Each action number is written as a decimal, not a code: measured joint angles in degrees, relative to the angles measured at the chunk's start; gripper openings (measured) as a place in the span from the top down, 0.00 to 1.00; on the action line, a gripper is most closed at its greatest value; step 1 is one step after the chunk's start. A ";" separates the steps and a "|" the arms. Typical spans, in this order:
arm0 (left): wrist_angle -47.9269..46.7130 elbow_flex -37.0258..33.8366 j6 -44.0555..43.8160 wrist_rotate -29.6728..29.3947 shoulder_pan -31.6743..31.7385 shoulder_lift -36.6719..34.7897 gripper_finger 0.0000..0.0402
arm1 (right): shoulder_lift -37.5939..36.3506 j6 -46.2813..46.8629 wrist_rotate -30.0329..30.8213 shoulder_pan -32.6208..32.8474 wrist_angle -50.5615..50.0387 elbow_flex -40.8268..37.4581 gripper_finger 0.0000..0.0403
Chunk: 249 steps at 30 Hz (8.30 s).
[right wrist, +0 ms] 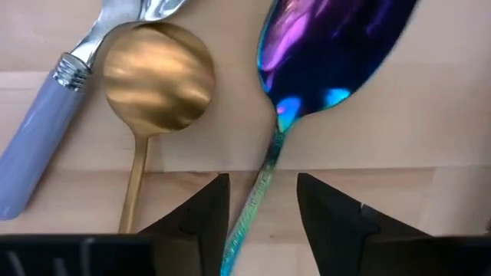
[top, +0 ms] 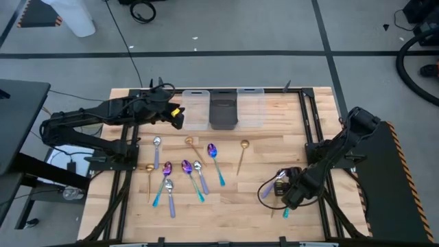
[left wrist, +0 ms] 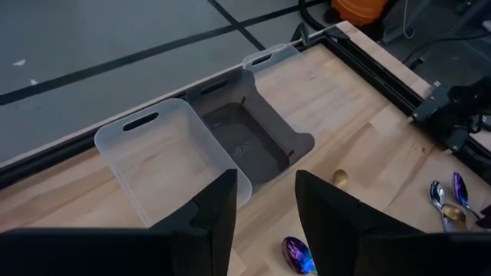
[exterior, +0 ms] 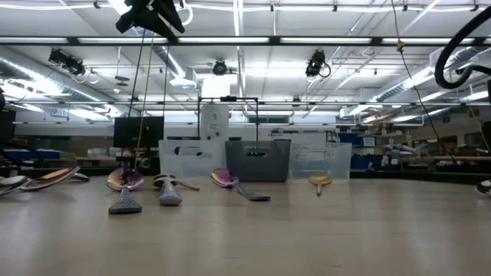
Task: Sort silverware by color (type)
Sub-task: Put the right blue spoon into the right transparent bin, then put the middle blue spoon into the right transparent bin
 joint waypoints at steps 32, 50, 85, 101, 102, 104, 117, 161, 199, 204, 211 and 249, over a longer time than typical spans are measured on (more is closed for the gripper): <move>-0.91 -0.02 -0.02 -0.02 -0.02 0.04 0.65 | 0.46 -3.18 0.63 -0.98 3.98 -3.04 0.97; -0.74 -0.02 0.05 -0.04 -0.02 0.07 0.65 | -9.78 -3.51 2.70 -1.25 -4.35 -3.37 0.96; 0.46 -0.04 -5.14 0.20 -4.11 0.09 0.65 | -21.53 -57.41 2.68 -39.77 2.89 -2.86 0.96; 0.47 -0.04 -6.12 0.10 -4.85 0.09 0.65 | -11.77 -83.51 -1.44 -58.63 2.69 11.05 0.96; 0.47 -0.04 -6.16 -0.17 -4.85 0.09 0.65 | -10.99 -84.82 -1.87 -59.76 2.65 11.78 0.96; 0.47 -0.04 -6.60 -0.41 -4.85 0.09 0.65 | -9.43 -86.92 -2.81 -62.07 2.60 13.25 0.96; 0.47 -0.04 -5.95 -0.73 -4.85 0.09 0.65 | -0.78 -100.68 -5.74 -73.64 2.39 24.44 0.96; 0.47 -0.04 -7.76 -2.25 -4.87 0.09 0.65 | 17.08 -122.28 -5.97 -89.25 -6.88 39.45 0.96; 0.42 -0.04 -8.03 -2.43 -4.90 0.09 0.65 | 27.97 -123.40 -4.16 -88.10 -4.33 39.41 0.94; 0.13 -0.04 -7.96 -2.43 -4.90 0.09 0.65 | 28.03 -122.87 -3.49 -88.04 -4.16 39.34 0.85; -2.44 -0.02 -8.07 -2.43 -4.90 0.09 0.65 | 28.29 -122.74 -4.80 -88.01 -8.55 41.24 0.70; -5.52 -0.02 -14.13 -2.38 -13.05 0.07 0.65 | 27.24 -120.23 -3.99 -69.92 -26.00 62.64 0.62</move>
